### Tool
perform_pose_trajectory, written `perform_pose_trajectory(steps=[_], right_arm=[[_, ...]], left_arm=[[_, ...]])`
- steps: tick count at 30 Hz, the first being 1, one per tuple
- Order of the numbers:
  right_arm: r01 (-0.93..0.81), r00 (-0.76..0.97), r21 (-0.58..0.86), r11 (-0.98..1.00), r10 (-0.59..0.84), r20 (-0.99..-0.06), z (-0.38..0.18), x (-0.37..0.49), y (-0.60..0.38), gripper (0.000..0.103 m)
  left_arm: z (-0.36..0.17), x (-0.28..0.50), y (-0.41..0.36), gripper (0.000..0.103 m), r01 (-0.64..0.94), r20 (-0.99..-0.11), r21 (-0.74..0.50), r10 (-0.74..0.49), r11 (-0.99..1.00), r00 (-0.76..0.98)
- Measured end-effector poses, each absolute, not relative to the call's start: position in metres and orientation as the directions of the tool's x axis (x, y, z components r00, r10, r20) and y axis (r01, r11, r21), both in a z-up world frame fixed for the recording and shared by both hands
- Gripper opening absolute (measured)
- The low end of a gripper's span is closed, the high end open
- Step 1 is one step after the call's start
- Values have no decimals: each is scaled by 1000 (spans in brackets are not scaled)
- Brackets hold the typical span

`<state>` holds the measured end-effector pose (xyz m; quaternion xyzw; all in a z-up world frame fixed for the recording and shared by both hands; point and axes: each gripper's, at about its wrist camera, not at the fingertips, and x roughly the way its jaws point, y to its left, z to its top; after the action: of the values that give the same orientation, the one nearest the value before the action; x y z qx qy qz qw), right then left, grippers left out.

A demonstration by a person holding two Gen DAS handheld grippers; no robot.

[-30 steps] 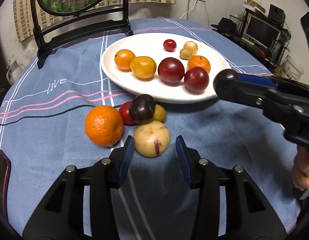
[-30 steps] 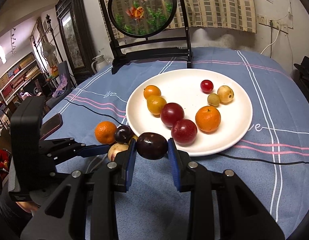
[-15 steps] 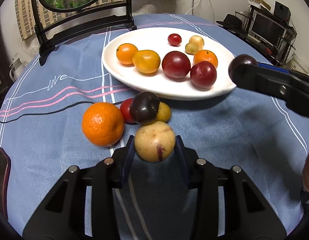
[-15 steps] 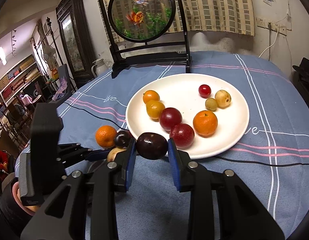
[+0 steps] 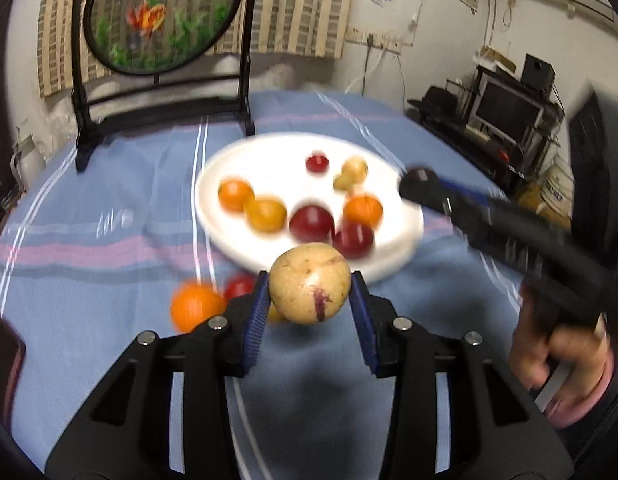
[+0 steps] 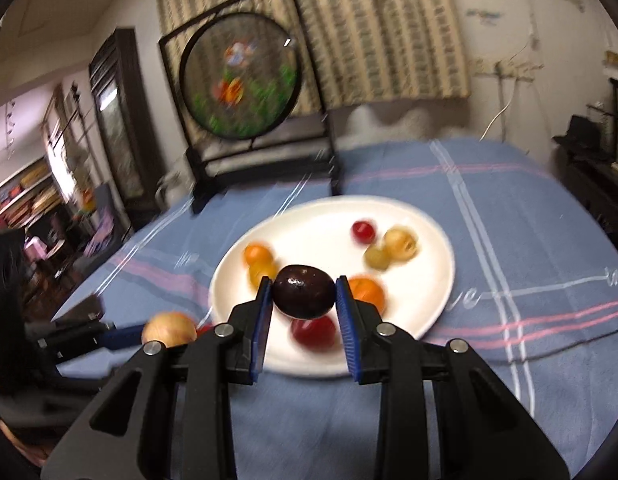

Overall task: Organize fruits
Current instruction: 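Carry the plum and pear onto the plate and open both tools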

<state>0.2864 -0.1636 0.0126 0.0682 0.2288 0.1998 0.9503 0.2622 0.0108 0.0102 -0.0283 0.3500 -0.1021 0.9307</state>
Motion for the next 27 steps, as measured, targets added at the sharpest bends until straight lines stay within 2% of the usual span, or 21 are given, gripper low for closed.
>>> perform_pose_trajectory(steps=[3,9,11,12,13,15,19,21,24,27], right_arm=[[-312,847,193,930,364,-386,9,307,-167,32],[-287,821,232,929,364,-441,-6,346,-172,32],[-290,816,238,927,370,-444,-7,349,-173,36],[-294,812,243,924,376,-447,-7,349,-173,48],[-297,810,246,923,380,-447,-6,348,-173,62],[-286,833,240,928,364,-416,1,340,-175,63],[-336,829,240,911,407,-383,15,320,-172,63],[-393,804,215,894,448,-391,17,307,-158,63],[-468,761,157,870,487,-428,13,294,-129,63],[-560,696,90,823,527,-488,5,283,-98,63]], left_arm=[[19,308,9,41,156,-653,-142,-211,977,728],[7,375,-3,41,117,-715,-130,-175,985,677],[4,384,-8,41,114,-723,-111,-159,987,672],[6,385,-8,44,112,-723,-104,-153,988,674],[9,383,-7,52,100,-717,-96,-139,990,683],[22,368,4,92,69,-672,-92,-113,993,732],[45,327,35,95,48,-615,-84,-90,995,784],[48,302,56,101,16,-595,-56,-46,998,803],[39,279,85,101,-54,-577,-20,33,998,816],[18,269,119,101,-146,-607,-30,98,989,789]])
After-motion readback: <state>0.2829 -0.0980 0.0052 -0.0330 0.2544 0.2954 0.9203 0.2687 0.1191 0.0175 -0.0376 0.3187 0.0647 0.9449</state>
